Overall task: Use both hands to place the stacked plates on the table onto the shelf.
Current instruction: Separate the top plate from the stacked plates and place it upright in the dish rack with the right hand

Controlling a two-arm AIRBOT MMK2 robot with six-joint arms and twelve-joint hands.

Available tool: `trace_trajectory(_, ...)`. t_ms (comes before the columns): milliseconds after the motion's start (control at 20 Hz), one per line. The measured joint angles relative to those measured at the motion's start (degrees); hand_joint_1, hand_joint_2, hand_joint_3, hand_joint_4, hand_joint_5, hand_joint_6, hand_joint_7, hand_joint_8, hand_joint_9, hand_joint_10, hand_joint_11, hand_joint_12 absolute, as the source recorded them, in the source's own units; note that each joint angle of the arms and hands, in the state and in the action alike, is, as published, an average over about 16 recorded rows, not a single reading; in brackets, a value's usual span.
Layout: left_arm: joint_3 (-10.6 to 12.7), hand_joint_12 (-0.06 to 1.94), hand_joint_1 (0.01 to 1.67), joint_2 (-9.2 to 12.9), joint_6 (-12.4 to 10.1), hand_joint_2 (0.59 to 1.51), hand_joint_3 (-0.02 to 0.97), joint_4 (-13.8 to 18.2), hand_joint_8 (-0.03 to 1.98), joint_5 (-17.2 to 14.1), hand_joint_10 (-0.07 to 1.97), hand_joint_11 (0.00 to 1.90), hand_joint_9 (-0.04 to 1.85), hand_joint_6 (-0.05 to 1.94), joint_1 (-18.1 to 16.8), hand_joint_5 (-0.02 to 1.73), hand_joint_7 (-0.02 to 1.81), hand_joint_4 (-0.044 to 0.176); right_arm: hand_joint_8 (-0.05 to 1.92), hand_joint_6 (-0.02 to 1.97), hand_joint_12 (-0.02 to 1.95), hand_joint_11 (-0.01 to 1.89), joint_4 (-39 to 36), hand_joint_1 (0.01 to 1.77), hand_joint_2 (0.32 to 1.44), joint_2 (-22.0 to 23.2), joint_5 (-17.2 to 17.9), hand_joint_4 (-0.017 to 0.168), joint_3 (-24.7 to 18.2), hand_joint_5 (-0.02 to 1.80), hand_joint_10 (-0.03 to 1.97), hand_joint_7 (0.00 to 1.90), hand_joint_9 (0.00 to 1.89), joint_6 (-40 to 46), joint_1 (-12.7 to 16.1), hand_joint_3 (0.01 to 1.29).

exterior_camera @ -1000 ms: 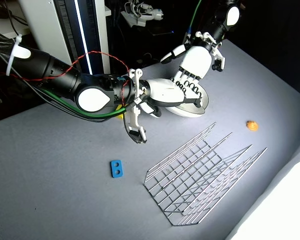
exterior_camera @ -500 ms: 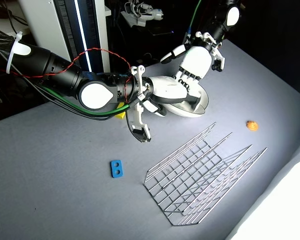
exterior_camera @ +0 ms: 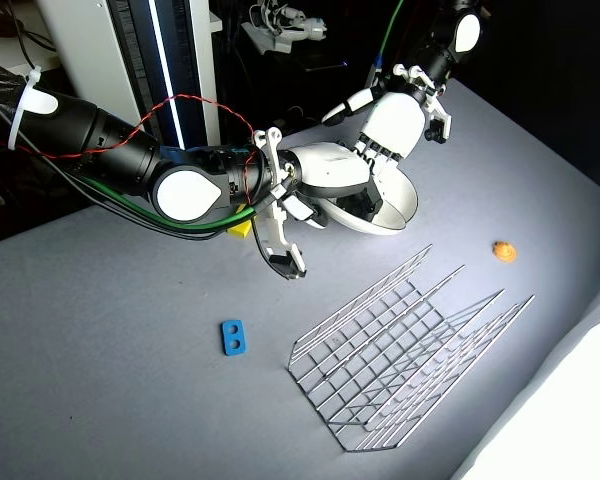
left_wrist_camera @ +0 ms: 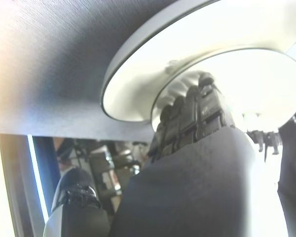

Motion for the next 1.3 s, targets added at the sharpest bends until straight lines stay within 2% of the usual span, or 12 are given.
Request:
trace_trajectory(200, 1.4, 0.00, 0.02, 0.1, 0.0, 1.048, 0.020, -4.3, 0.00, 0.2, -0.01, 0.02, -0.01, 0.00, -0.8, 0.01, 0.00, -0.002, 0.82, 0.99, 1.03, 0.89, 0.0, 1.26, 0.94, 0.2, 0.5, -0.002, -0.6, 0.82, 0.83, 0.93, 0.99, 0.1, -0.1, 0.02)
trace_trajectory(750, 6.4, 0.00, 0.02, 0.8, -0.1, 1.046, 0.019, -15.0, 0.01, 1.1, 0.00, 0.02, 0.02, 0.02, -3.9, 0.02, 0.02, -0.001, 0.84, 0.98, 1.05, 0.95, 0.4, 1.28, 0.94, 2.6, 0.1, 0.004, -4.8, 0.86, 0.88, 1.00, 1.06, -0.3, 0.5, 0.01)
trace_trajectory(1300, 9.7, 0.00, 0.02, 1.7, -0.3, 1.047, 0.020, -15.8, 0.01, 4.8, 0.00, 0.02, 0.02, 0.02, -7.7, 0.02, 0.02, 0.002, 0.85, 1.01, 1.04, 0.94, 1.5, 1.33, 0.95, 7.8, 1.1, 0.009, -11.5, 0.91, 0.88, 1.06, 1.11, -5.6, 1.7, 0.01)
